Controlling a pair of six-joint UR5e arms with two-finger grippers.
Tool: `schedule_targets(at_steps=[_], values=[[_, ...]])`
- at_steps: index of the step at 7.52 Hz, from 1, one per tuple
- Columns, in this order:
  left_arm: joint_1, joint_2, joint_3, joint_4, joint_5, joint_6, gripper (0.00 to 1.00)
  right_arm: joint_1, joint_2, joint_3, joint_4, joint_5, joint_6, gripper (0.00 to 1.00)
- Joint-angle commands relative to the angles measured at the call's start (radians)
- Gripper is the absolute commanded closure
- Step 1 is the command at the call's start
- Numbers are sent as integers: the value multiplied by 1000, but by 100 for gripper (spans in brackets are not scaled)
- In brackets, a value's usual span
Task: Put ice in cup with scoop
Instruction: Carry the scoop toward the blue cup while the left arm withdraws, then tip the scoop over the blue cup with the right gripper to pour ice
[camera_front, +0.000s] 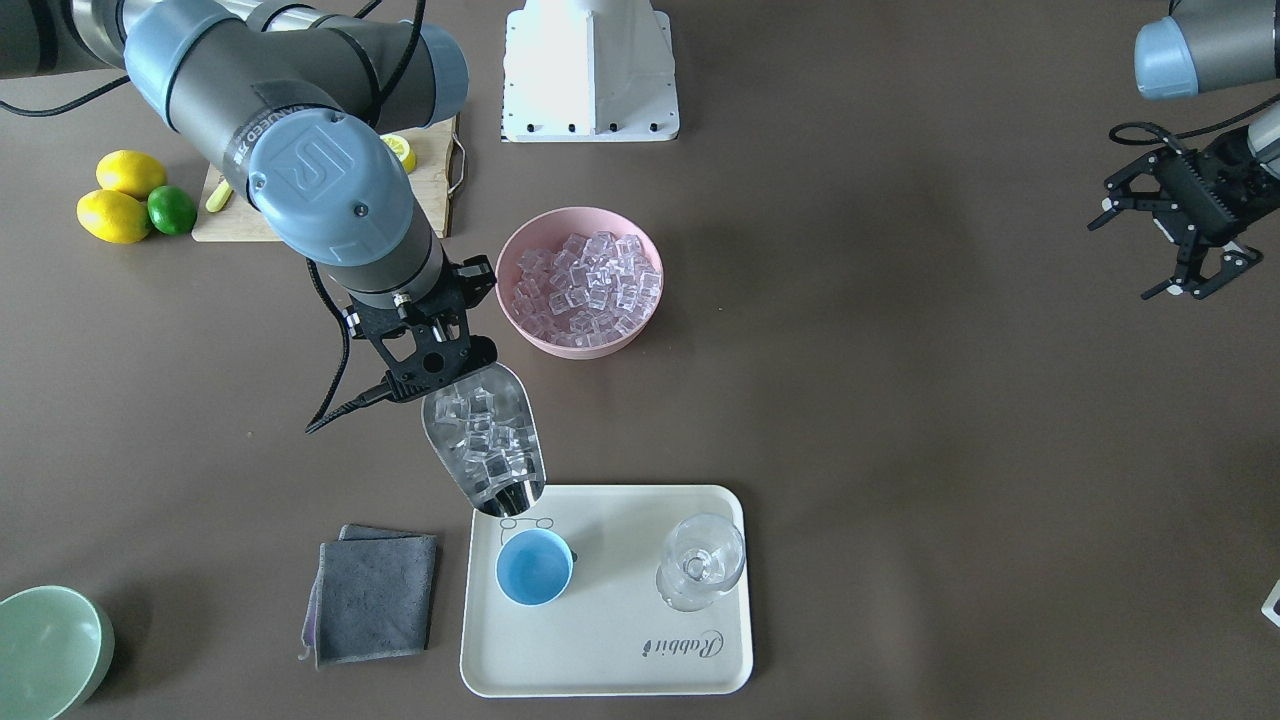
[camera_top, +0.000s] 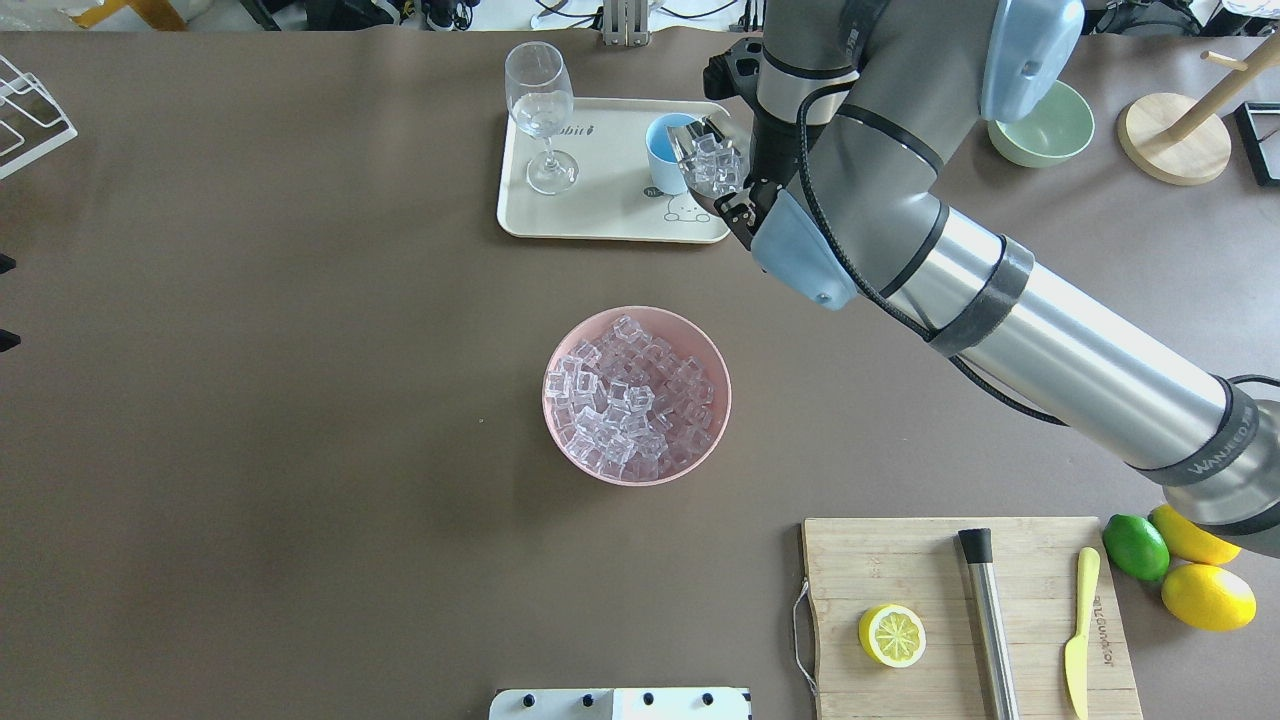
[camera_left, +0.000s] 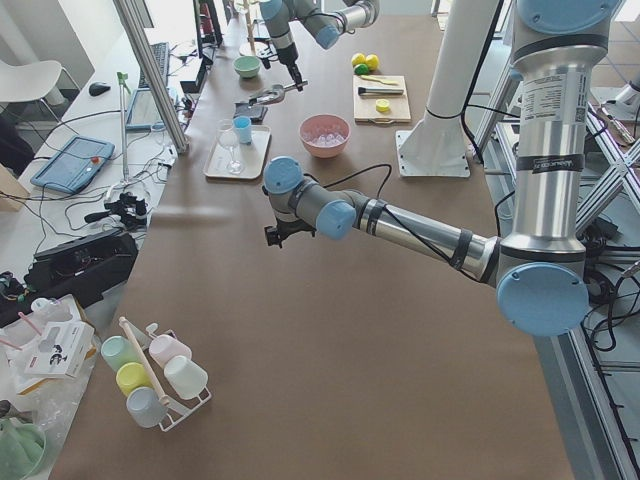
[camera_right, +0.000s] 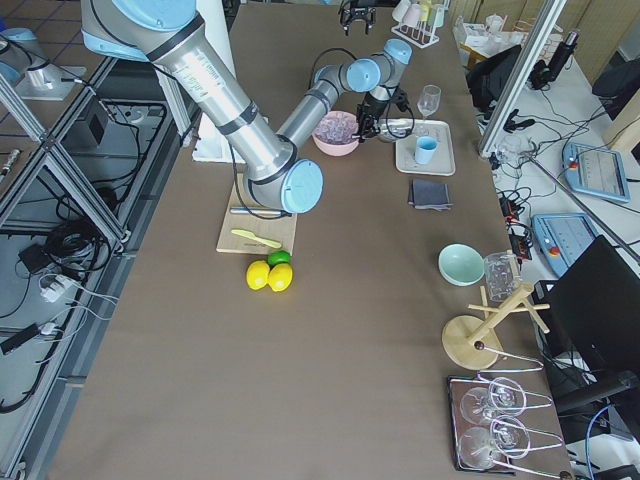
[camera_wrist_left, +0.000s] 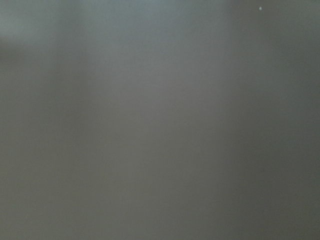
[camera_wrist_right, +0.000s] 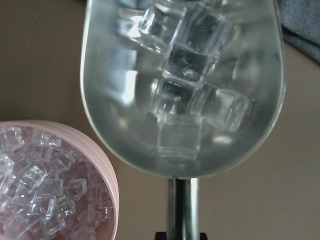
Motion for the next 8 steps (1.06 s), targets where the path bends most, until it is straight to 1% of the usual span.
schedule_targets(at_steps=[1, 2, 3, 4, 5, 6, 7, 8], values=[[-232, 14, 58, 292, -26, 9, 2, 65, 172, -214, -99, 1, -122, 100], [-300, -28, 58, 509, -12, 11, 2, 77, 208, -281, -124, -1, -156, 100], [-390, -26, 58, 515, 79, 12, 2, 91, 245, -350, -160, 2, -196, 100], [-428, -18, 73, 517, 103, 11, 2, 94, 285, -409, -209, 2, -237, 100], [-483, -17, 115, 515, 101, 11, 2, 96, 331, -462, -249, 4, -256, 100], [-500, -17, 147, 514, 101, 5, 2, 96, 349, -484, -277, 19, -259, 100], [-526, -17, 179, 511, 101, 5, 2, 94, 357, -489, -306, 22, -270, 100], [-526, -17, 182, 506, 103, 0, 2, 93, 356, -490, -350, 17, -305, 100]])
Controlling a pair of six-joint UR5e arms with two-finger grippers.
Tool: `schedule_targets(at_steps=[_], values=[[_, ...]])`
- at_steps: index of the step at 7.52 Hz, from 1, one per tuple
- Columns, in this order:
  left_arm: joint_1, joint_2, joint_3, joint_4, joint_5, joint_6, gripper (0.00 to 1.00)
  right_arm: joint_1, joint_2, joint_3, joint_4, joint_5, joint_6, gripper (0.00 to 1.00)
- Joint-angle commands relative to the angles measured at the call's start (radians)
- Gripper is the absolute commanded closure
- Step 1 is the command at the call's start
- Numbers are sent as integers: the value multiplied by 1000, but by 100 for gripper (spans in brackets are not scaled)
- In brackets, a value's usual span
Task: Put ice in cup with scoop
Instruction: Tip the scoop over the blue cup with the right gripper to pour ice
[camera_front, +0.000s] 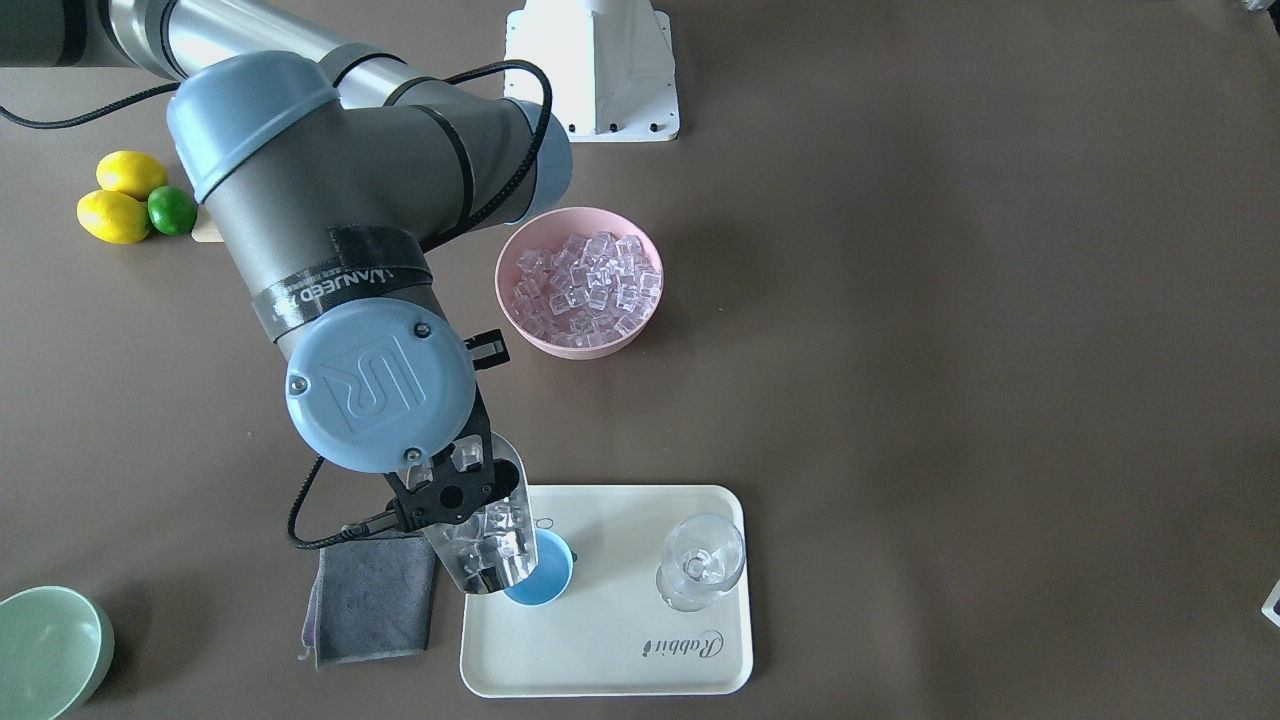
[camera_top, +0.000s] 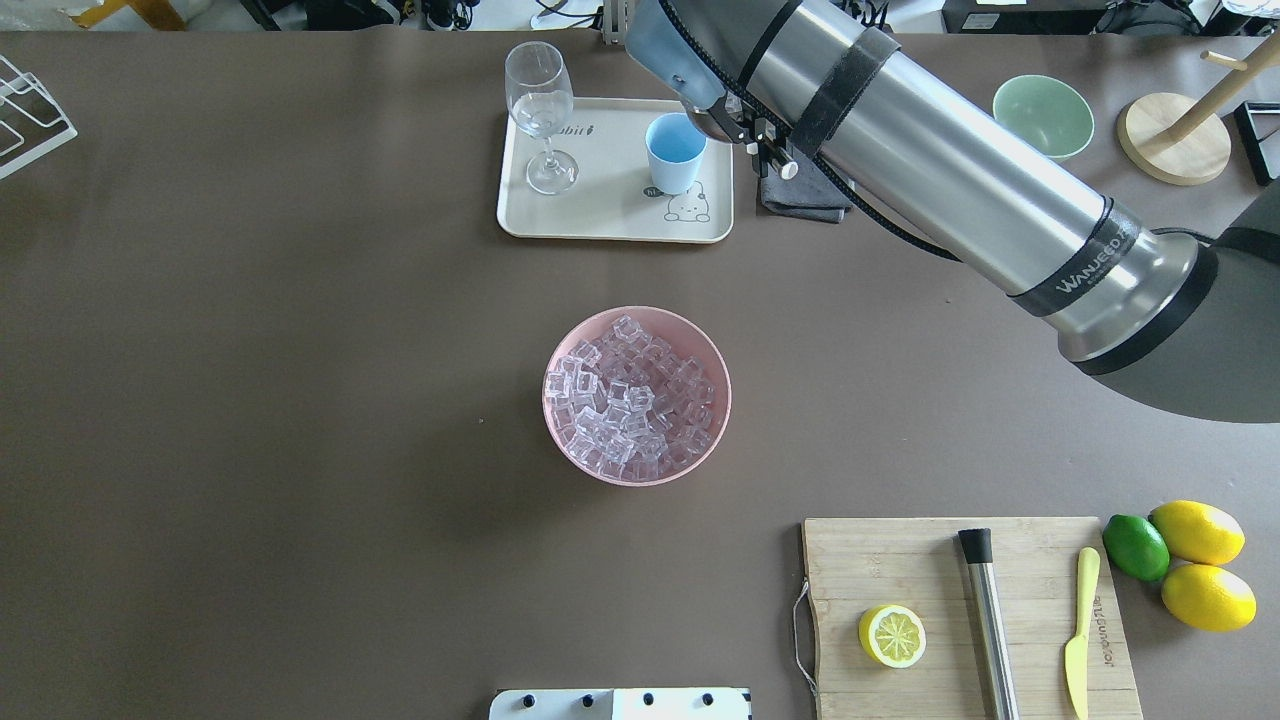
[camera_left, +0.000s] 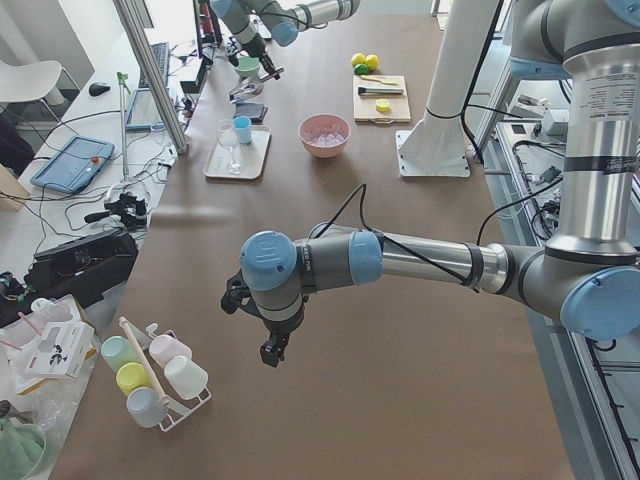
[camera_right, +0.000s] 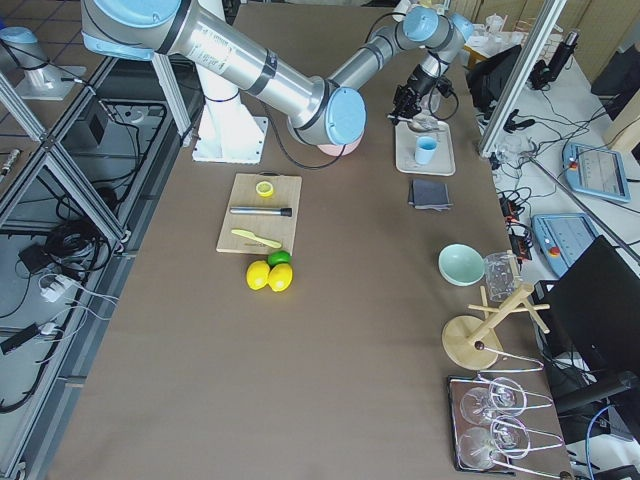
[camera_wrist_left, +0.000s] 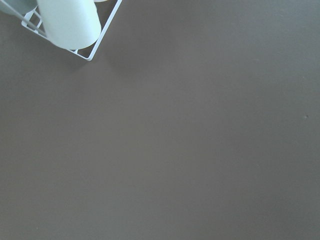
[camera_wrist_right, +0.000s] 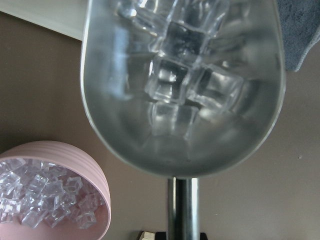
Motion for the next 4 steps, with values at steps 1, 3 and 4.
schedule_targets(at_steps=[1, 3, 4], values=[[-21, -1, 32, -5, 1, -12, 2, -5, 12, -18, -92, -6, -57, 100], [-21, 0, 32, -21, 0, -27, 2, -34, 12, -18, -138, -23, -90, 100], [-20, 0, 34, -21, -2, -27, 2, -55, 15, -16, -150, -26, -88, 100]])
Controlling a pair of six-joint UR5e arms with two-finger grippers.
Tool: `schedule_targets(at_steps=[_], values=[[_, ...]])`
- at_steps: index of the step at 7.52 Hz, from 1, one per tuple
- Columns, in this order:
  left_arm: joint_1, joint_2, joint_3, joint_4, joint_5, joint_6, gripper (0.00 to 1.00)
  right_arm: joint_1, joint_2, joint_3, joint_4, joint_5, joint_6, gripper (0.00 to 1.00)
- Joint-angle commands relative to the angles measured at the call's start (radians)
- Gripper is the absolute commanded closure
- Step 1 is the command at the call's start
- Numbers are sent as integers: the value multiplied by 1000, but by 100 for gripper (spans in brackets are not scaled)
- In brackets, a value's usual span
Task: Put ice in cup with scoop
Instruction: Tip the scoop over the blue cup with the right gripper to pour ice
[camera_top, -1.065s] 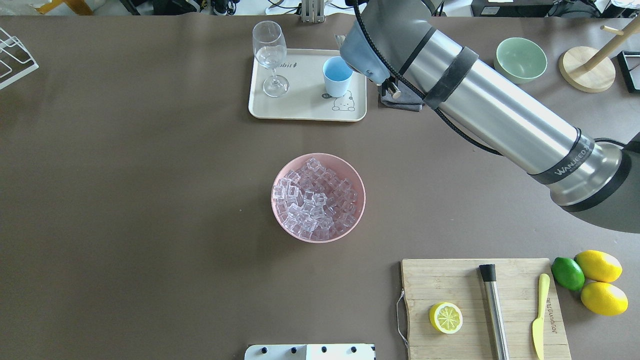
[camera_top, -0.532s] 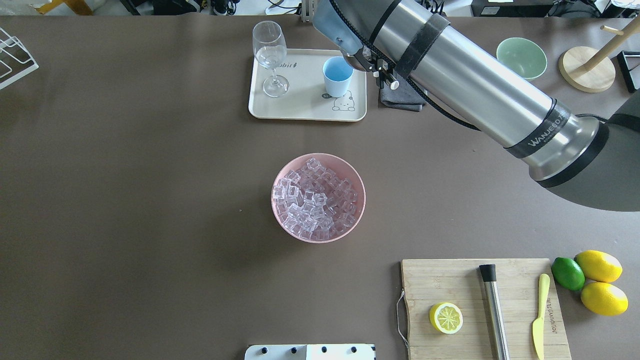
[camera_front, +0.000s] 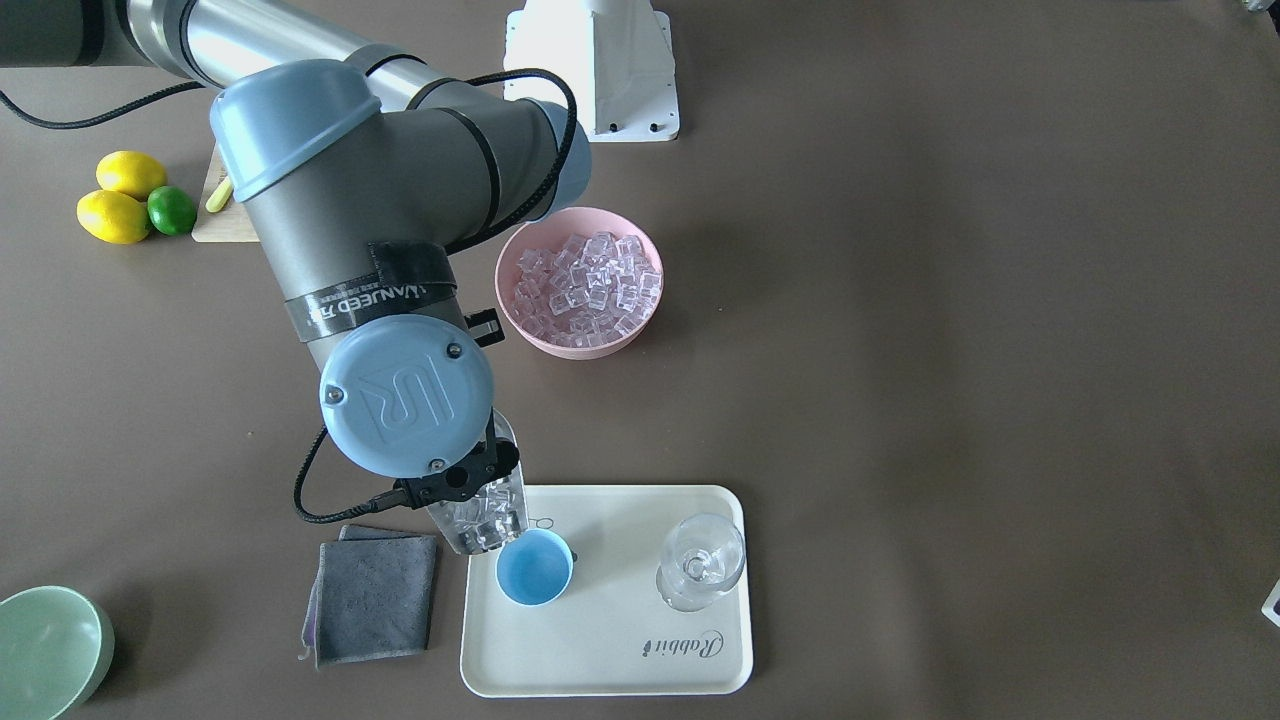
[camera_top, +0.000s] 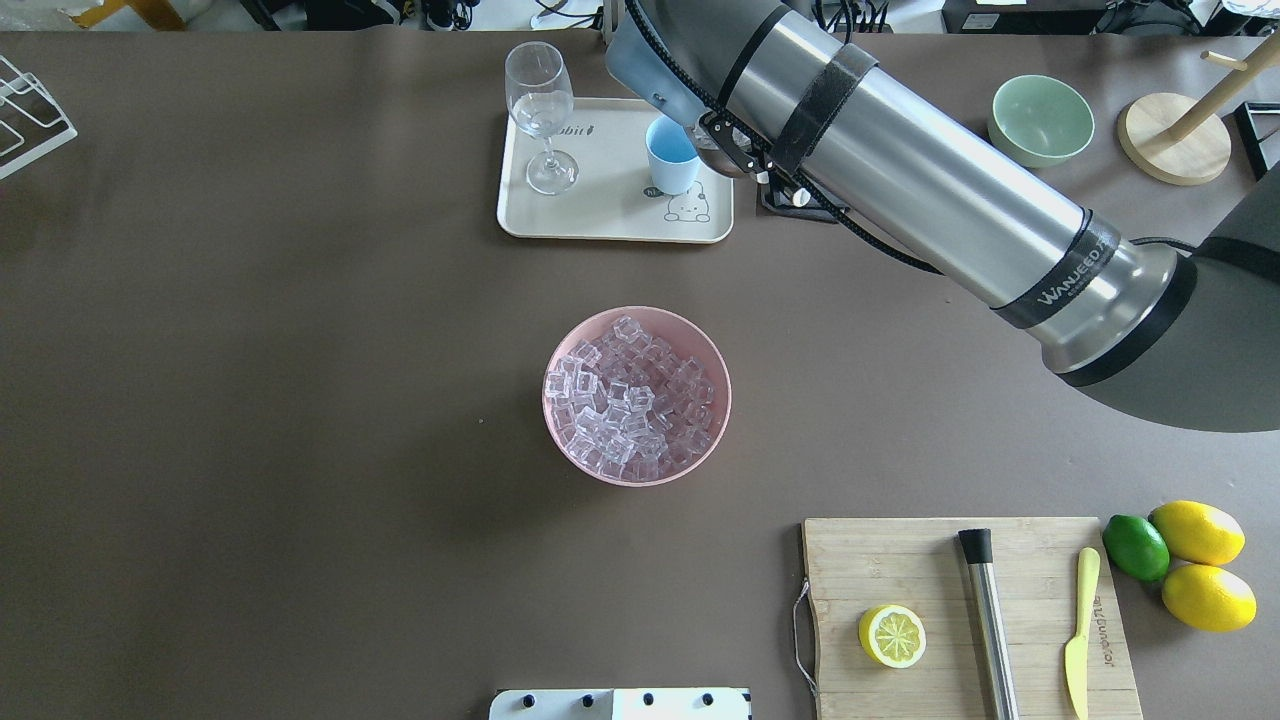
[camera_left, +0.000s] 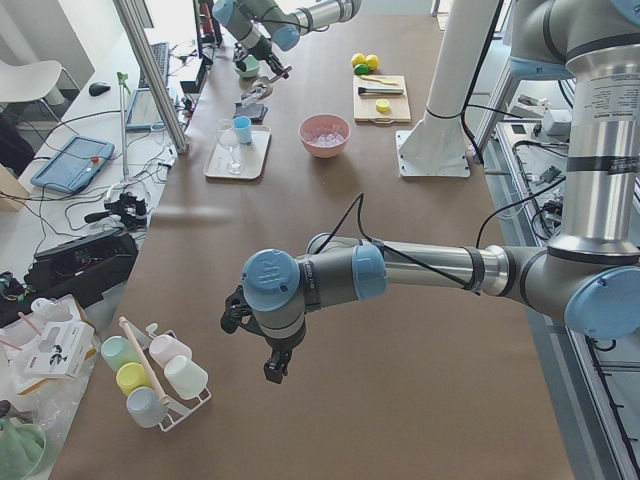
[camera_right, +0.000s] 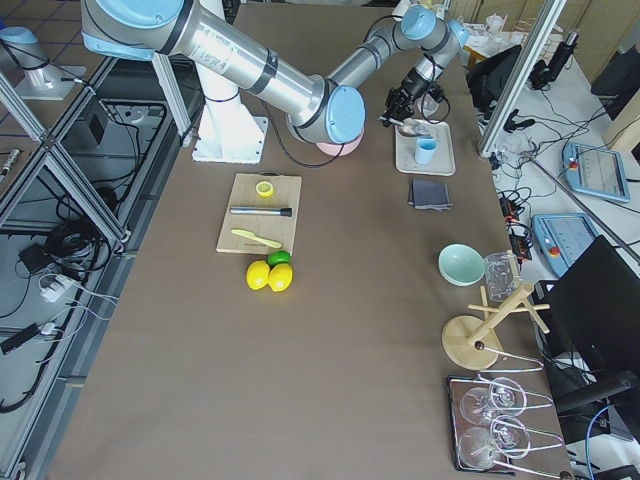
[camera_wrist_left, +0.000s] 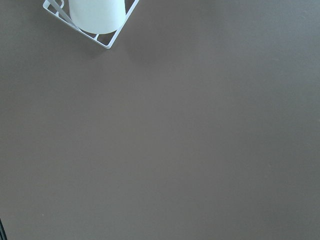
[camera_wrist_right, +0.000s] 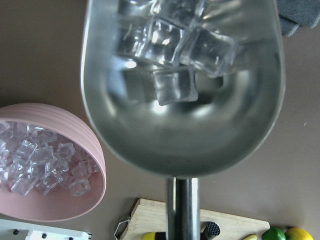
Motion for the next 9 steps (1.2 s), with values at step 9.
schedule_targets(at_steps=[9], values=[[7, -1, 4, -8, -4, -65, 2, -40, 7, 12, -49, -39, -23, 100]])
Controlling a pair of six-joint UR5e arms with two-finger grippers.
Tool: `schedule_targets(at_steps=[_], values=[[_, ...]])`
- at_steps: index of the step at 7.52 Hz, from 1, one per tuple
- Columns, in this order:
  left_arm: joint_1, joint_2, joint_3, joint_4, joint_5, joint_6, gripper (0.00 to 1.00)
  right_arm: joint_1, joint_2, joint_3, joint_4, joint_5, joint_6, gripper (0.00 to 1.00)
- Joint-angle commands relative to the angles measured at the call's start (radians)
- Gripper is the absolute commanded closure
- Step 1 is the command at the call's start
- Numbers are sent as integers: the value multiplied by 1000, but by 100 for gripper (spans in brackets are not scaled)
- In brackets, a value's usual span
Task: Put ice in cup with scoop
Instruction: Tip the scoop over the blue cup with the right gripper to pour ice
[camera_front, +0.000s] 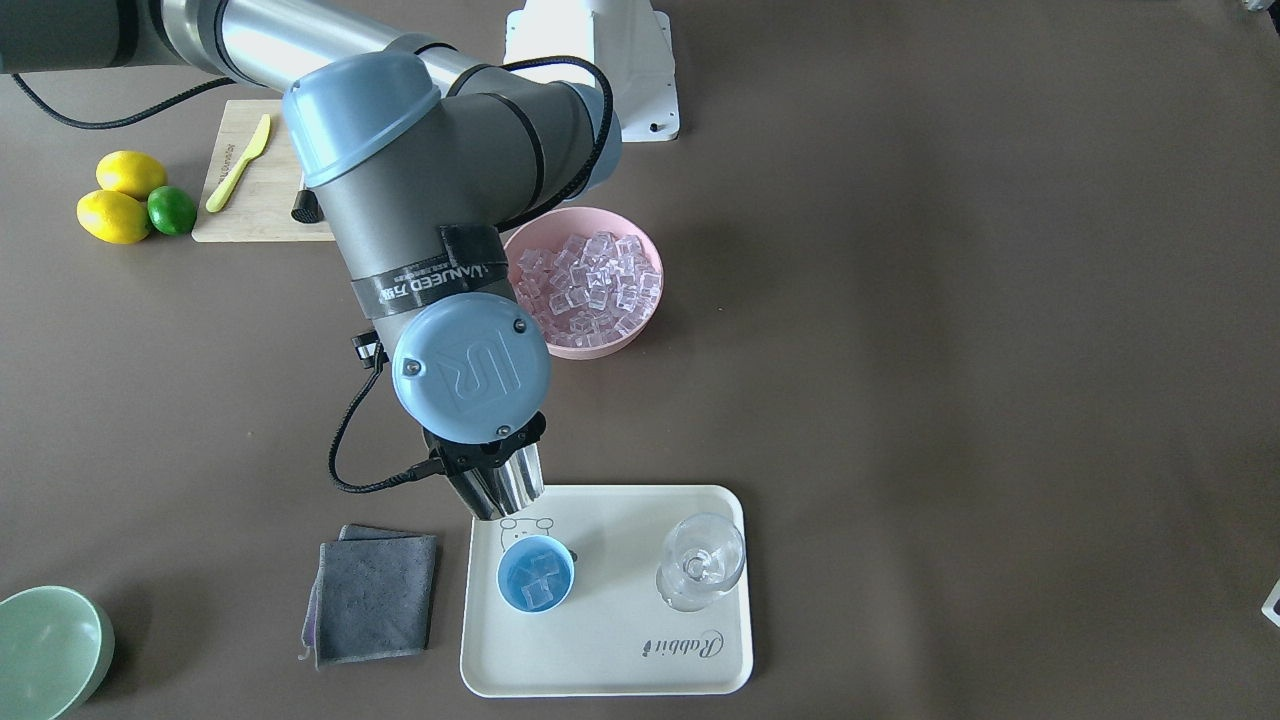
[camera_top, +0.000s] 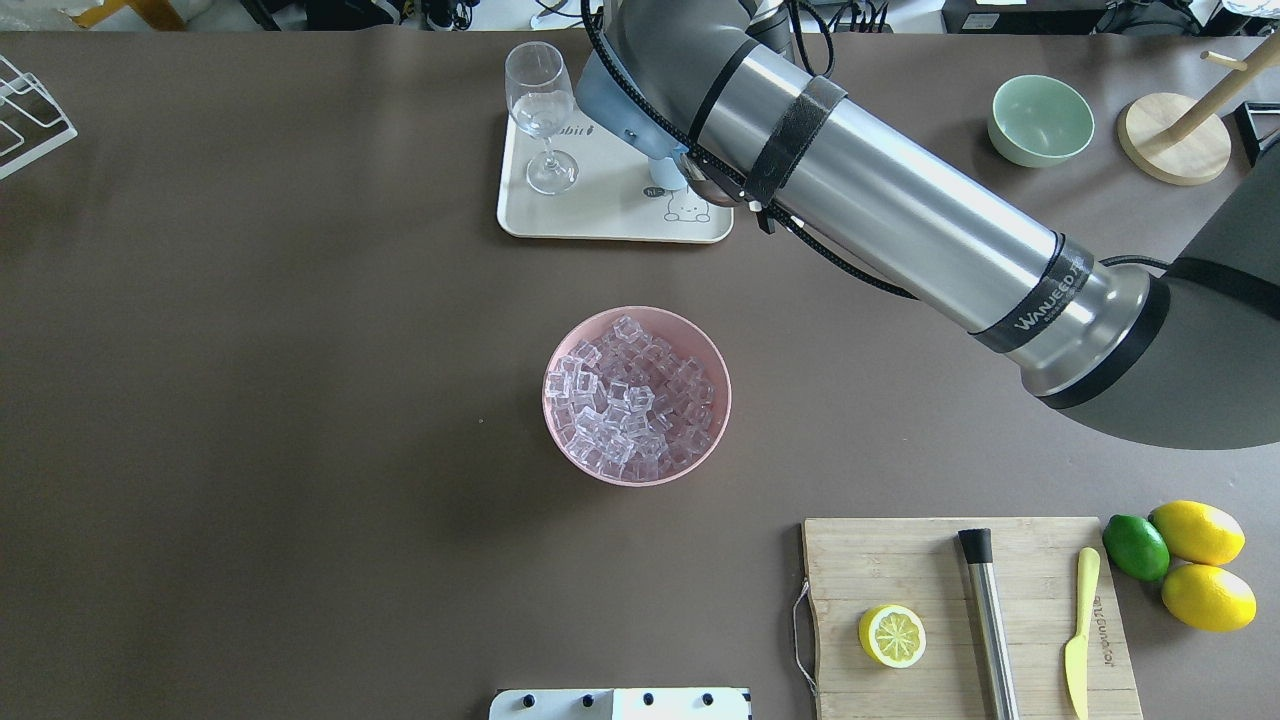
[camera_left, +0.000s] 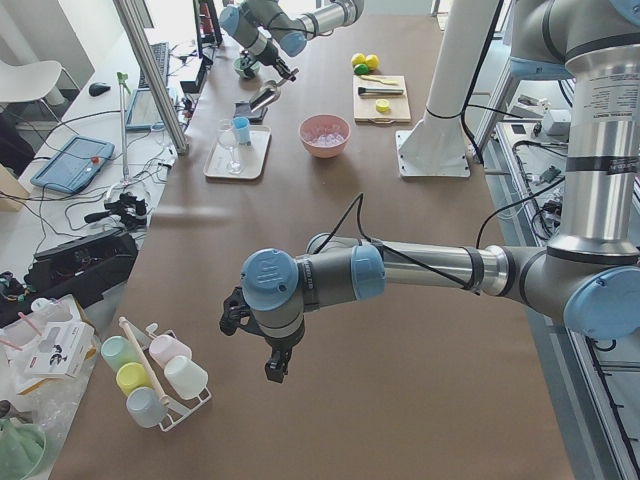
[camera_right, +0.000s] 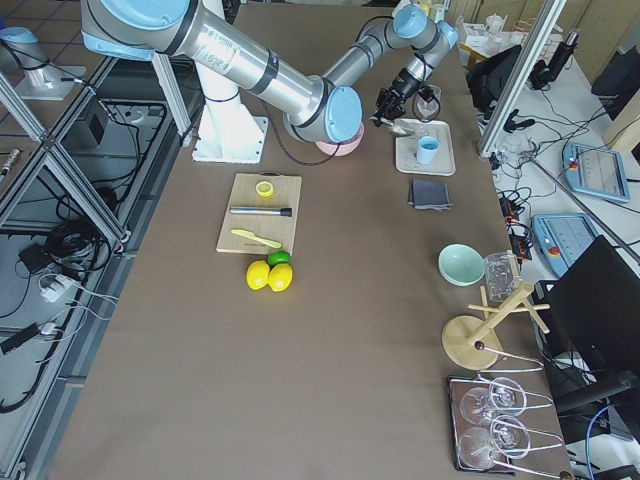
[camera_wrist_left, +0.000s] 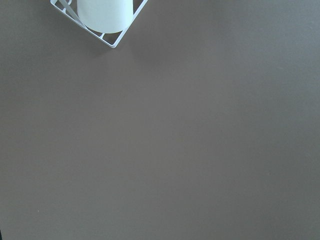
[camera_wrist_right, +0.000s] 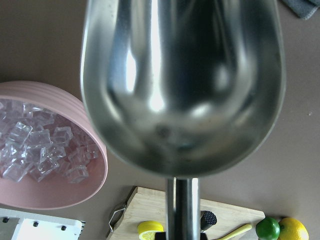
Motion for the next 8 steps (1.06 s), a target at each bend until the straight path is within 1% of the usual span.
schedule_targets(at_steps=[1, 3, 4, 6, 8], values=[[0, 0, 0, 0, -5, 0, 2, 0, 0, 1, 0, -1, -5, 100], [0, 0, 1, 0, -8, 0, 2, 0, -3, 5, 0, -1, -5, 100], [0, 0, 1, 0, -8, 0, 2, -2, -32, 57, 0, -1, -5, 100], [0, 0, 3, 0, -8, 0, 2, -2, -148, 228, -5, -14, -1, 100], [2, 0, 3, 0, -8, 0, 2, -2, -332, 505, -3, -15, 45, 100]])
